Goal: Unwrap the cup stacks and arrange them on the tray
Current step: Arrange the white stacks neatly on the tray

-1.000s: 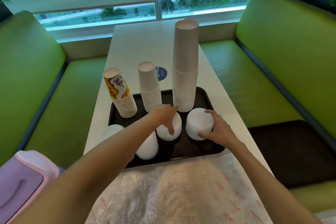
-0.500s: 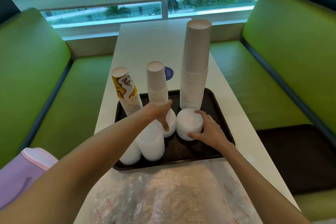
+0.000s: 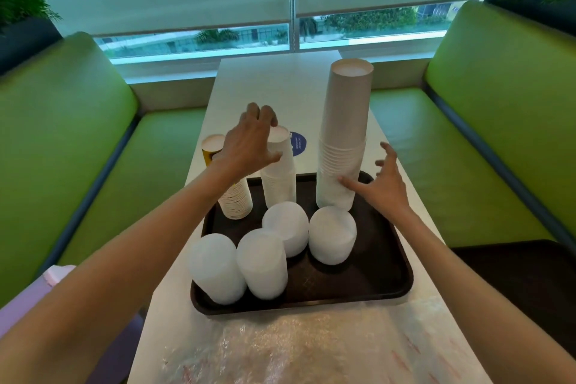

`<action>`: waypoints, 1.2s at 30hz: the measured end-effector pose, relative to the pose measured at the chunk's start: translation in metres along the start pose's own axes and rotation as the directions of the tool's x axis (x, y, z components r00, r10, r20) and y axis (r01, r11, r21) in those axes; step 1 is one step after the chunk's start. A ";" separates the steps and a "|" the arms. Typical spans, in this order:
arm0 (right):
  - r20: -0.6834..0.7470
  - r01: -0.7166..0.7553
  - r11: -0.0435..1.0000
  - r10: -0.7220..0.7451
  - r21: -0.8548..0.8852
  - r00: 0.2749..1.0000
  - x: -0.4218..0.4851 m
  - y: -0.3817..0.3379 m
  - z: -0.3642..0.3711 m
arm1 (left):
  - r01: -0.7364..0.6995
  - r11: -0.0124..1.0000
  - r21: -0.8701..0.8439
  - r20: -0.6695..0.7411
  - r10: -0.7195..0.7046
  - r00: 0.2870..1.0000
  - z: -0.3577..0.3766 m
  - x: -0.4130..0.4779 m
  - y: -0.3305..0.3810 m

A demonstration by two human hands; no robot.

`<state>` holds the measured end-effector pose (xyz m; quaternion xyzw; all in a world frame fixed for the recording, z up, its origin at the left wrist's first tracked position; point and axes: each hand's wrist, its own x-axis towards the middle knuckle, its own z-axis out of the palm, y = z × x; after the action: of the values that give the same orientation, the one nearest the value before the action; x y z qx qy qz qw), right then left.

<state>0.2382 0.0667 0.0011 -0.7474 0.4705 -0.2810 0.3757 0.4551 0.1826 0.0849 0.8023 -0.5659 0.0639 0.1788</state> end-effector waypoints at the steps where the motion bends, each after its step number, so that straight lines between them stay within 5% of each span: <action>1: 0.017 0.005 1.000 -0.005 0.002 1.000 0.008 -0.005 0.003 | -0.007 1.000 0.031 -0.016 0.007 1.000 -0.001 0.004 -0.002; 4: 0.045 0.004 1.000 -0.005 0.023 0.999 0.028 -0.016 0.013 | -0.019 0.998 0.058 0.001 0.019 1.000 0.001 0.015 -0.008; 11: 0.032 0.024 0.999 -0.024 0.028 0.999 0.042 -0.015 0.026 | 0.032 0.999 0.014 0.380 -0.035 0.924 0.014 0.038 -0.015; 21: -0.023 0.009 0.997 -0.007 0.071 1.000 0.069 -0.001 0.013 | 0.010 0.989 -0.147 0.358 0.044 0.933 0.039 0.070 0.005; 36: 0.077 -0.062 0.983 0.049 0.174 0.996 0.055 0.012 0.006 | 0.037 0.968 -0.250 0.310 0.044 0.950 0.043 0.062 0.021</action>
<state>0.2589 0.0147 -0.0079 -0.7075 0.4506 -0.2838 0.4646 0.4526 0.1057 0.0683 0.7719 -0.5921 -0.1361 0.1873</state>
